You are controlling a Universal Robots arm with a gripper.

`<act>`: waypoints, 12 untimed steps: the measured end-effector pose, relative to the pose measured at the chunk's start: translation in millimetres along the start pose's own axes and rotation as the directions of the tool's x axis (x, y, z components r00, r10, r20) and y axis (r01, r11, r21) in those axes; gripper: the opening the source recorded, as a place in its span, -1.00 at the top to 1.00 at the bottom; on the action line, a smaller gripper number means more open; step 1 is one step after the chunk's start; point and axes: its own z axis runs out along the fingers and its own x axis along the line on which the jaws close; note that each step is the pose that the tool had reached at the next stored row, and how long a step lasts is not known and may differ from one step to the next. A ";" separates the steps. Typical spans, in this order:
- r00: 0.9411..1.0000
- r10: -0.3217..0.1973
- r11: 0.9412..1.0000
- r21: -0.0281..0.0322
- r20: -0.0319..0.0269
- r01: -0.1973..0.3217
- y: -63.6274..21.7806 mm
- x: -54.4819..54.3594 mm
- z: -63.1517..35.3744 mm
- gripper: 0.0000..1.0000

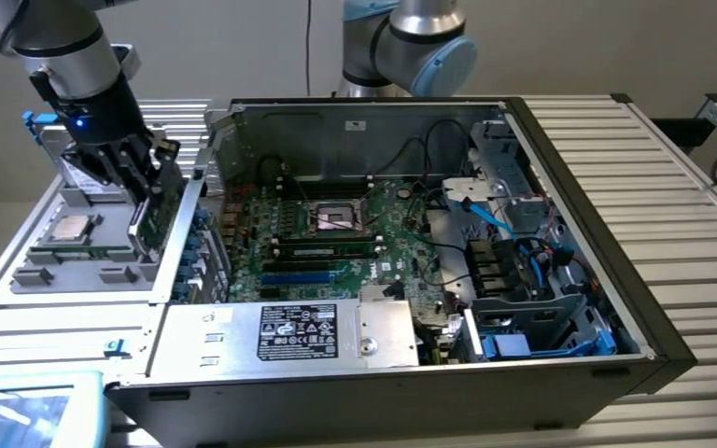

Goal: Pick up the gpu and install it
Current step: 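Pick up the gpu and move the gpu toward the slot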

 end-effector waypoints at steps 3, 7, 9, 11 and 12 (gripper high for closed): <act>1.000 0.000 1.000 0.000 0.000 0.000 0.8 -0.1 -11.7 0.45; 1.000 0.000 1.000 0.000 0.000 0.000 2.1 -0.3 -26.9 0.45; 1.000 0.000 1.000 0.000 0.000 0.000 2.8 -0.4 -36.2 0.45; 1.000 0.000 1.000 0.000 0.000 0.000 3.4 -0.5 -45.2 0.45; 1.000 0.000 1.000 0.000 0.000 0.000 3.7 -0.6 -49.8 0.45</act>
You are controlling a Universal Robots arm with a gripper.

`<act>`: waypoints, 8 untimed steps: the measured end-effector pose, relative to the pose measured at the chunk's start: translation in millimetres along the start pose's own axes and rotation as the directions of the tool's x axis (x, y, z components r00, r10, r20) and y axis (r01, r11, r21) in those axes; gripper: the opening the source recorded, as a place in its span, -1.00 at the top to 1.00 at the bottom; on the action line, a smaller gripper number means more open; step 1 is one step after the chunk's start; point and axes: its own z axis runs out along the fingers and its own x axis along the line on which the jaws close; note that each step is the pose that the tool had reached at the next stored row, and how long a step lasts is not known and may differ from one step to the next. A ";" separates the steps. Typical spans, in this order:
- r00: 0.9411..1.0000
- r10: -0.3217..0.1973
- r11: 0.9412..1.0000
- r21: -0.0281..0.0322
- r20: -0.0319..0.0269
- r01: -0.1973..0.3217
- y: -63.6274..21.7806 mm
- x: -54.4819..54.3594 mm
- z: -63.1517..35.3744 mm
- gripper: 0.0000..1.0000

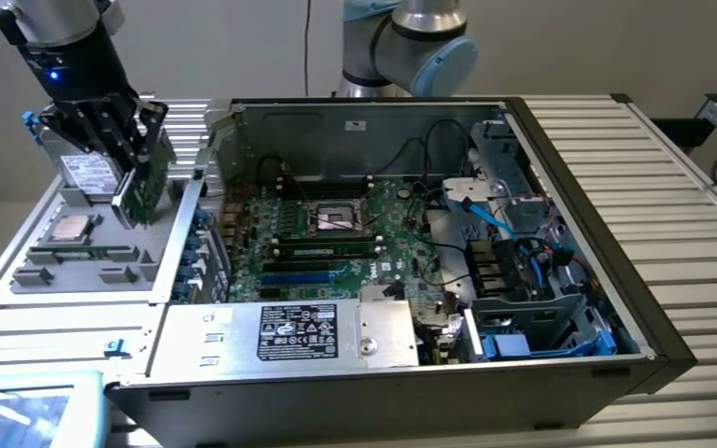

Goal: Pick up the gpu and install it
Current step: 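Pick up the gpu and move the gpu toward the slot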

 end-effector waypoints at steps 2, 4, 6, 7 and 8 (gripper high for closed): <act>1.000 0.000 1.000 0.000 0.000 0.000 0.6 -0.1 -8.6 0.45; 1.000 0.000 1.000 0.000 0.000 0.000 1.1 -0.2 -17.6 0.45; 1.000 0.000 1.000 0.000 0.000 0.000 1.6 -0.3 -25.3 0.45; 1.000 0.000 1.000 0.000 0.000 0.000 1.9 -0.3 -29.7 0.45; 1.000 0.000 1.000 0.000 0.000 0.000 2.2 -0.4 -34.2 0.45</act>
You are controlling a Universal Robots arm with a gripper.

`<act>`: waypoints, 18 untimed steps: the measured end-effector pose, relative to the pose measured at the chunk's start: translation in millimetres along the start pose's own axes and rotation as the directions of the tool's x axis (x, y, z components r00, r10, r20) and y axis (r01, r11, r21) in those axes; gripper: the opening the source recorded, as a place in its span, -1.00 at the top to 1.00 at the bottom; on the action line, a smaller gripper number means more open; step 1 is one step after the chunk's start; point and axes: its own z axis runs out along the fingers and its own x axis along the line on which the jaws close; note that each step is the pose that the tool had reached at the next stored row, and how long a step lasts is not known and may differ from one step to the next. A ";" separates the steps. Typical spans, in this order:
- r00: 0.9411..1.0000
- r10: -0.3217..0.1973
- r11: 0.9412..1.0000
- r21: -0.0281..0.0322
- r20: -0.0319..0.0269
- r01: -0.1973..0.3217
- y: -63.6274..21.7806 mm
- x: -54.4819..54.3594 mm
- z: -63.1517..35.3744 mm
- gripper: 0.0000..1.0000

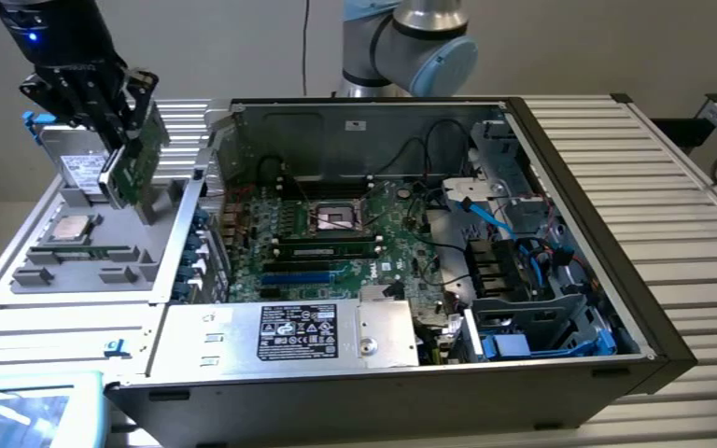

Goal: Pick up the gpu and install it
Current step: 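Pick up the gpu and move the gpu toward the slot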

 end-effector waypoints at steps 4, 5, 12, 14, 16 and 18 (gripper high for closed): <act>1.000 0.000 1.000 0.000 0.000 0.000 1.2 -0.3 -18.1 0.45; 1.000 0.000 1.000 0.000 0.000 0.000 1.4 -0.3 -22.6 0.45; 1.000 0.000 1.000 0.000 0.000 0.000 3.5 -0.7 -54.4 0.45; 1.000 0.000 1.000 0.000 0.000 0.000 4.1 -0.8 -63.5 0.45; 1.000 0.000 1.000 0.001 0.000 0.000 4.7 -0.9 -72.4 0.45; 1.000 0.000 1.000 0.001 0.000 0.000 5.2 -1.1 -81.6 0.45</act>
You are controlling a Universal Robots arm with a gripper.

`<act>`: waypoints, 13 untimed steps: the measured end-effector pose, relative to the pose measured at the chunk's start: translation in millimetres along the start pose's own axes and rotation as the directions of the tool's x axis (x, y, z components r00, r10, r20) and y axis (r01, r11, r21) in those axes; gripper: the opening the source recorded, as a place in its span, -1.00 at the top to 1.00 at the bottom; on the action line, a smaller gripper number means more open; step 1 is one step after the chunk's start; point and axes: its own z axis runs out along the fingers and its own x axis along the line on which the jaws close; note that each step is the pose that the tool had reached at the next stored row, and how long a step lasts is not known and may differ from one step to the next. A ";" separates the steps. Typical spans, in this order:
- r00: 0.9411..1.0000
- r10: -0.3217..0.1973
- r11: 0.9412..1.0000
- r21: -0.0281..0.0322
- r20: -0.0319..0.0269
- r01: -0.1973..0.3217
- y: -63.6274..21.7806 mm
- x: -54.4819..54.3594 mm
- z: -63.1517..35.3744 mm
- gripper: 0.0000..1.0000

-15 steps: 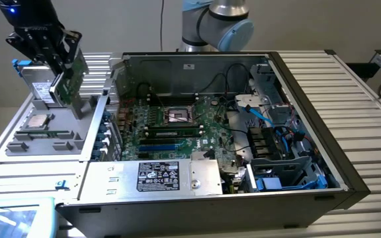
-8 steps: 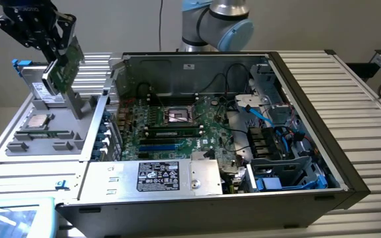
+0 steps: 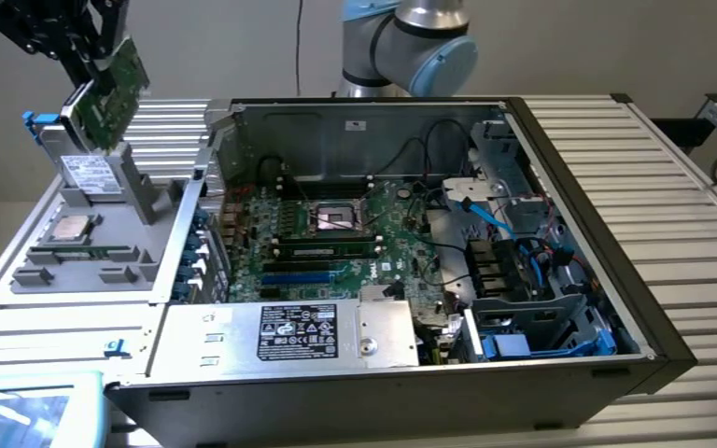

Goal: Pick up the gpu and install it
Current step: 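Pick up the gpu and move the gpu toward the slot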

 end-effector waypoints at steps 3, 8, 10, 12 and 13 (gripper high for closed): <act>1.000 0.000 1.000 0.001 0.000 0.000 0.9 -0.2 -13.8 0.45; 1.000 0.000 1.000 0.004 0.000 0.000 1.8 -0.3 -27.9 0.45; 1.000 0.000 1.000 0.004 0.000 0.000 1.8 -0.3 -28.0 0.45; 1.000 0.000 1.000 0.004 0.000 0.000 1.8 -0.3 -28.0 0.45; 1.000 -0.003 1.000 0.004 0.000 0.003 1.8 -0.3 -28.0 0.45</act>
